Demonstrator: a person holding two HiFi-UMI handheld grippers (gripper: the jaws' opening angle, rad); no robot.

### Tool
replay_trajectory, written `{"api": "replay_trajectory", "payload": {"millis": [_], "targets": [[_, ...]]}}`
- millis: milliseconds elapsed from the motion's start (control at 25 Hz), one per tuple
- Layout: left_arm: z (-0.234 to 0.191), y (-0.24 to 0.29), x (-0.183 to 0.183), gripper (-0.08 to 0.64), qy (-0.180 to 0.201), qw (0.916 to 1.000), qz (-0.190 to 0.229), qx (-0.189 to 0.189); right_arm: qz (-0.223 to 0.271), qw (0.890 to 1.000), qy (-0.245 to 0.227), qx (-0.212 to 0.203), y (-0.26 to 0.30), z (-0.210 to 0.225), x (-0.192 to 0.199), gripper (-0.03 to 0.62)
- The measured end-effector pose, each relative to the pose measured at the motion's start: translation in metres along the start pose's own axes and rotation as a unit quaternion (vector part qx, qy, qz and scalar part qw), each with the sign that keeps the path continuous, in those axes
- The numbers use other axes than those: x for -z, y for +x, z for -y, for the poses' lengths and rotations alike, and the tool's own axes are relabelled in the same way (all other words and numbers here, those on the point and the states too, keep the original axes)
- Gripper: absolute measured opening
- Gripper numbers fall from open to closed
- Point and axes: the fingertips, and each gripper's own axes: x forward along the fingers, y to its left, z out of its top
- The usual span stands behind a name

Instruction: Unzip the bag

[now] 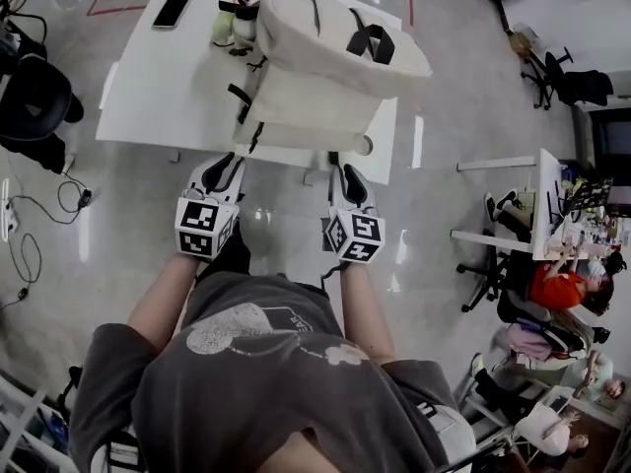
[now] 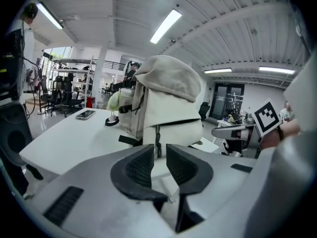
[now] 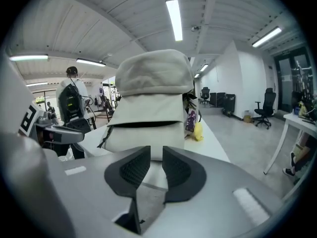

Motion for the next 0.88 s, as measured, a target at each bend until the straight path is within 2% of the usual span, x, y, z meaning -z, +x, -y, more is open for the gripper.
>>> {"api": "replay_trajectory", "payload": {"millis": [200, 400, 560, 720, 880], "targets": [[0.085, -0.030, 0.050, 0.069, -0.006, 1.0000, 0.000, 0.001, 0.025, 0.999, -0.018, -0.024, -0.085, 0.029, 0.032, 0.059], [0.151, -0.063, 0.058, 0.055, 0.010, 0.9998, 0.017, -0.001, 0.041, 0.999, 0.008, 0.006, -0.169, 0.074, 0.056, 0.044], [0.198, -0.091, 0.066, 0.054, 0.028, 0.9993, 0.024, -0.006, 0.053, 0.998, 0.015, 0.014, -0.230, 0.099, 0.072, 0.031], [0.228, -0.112, 0.078, 0.048, 0.025, 0.9991, 0.024, -0.024, 0.053, 0.998, 0.032, 0.018, -0.271, 0.122, 0.095, 0.002], [0.245, -0.130, 0.087, 0.046, 0.012, 0.9991, 0.017, -0.037, 0.041, 0.998, 0.054, 0.016, -0.288, 0.129, 0.115, 0.000]]}}
